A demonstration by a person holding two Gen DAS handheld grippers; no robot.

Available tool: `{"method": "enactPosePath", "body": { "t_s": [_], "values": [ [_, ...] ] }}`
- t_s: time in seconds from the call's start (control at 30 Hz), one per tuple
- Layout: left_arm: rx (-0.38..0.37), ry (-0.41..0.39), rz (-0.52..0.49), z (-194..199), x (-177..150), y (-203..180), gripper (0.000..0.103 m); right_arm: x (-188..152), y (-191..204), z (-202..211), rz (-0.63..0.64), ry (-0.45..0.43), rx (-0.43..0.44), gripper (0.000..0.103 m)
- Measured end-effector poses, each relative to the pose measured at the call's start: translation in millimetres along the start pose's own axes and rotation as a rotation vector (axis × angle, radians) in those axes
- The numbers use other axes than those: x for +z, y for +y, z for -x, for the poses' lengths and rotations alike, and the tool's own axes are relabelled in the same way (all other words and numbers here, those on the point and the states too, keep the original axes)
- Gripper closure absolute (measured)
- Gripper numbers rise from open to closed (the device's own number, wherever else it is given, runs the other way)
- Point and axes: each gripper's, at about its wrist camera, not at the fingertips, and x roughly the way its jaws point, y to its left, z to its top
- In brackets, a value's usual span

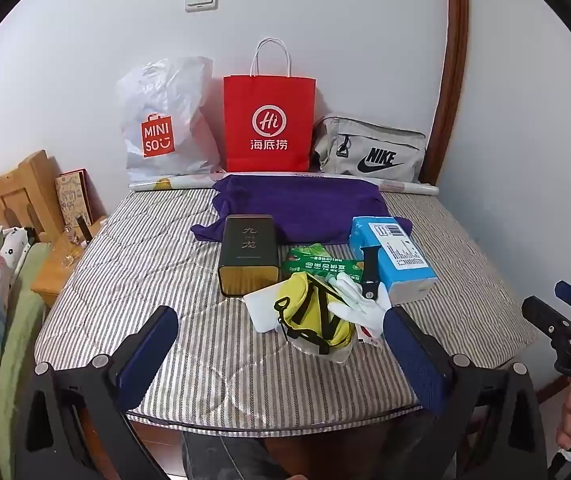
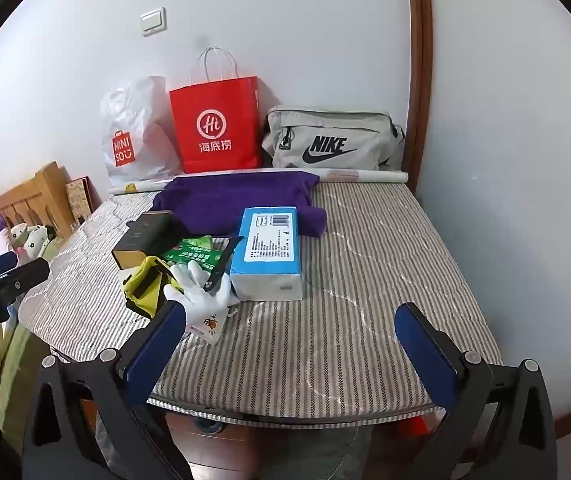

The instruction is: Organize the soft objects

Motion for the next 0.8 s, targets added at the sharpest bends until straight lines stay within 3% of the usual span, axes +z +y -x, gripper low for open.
{"method": "enactPosePath", "body": {
  "t_s": [0.8],
  "values": [
    [-0.005, -0.023, 0.004, 14.4, 0.6, -1.3, 0.000, 2.1, 10.0, 11.9, 0.013, -0.011, 0.019, 0.000]
  ]
}}
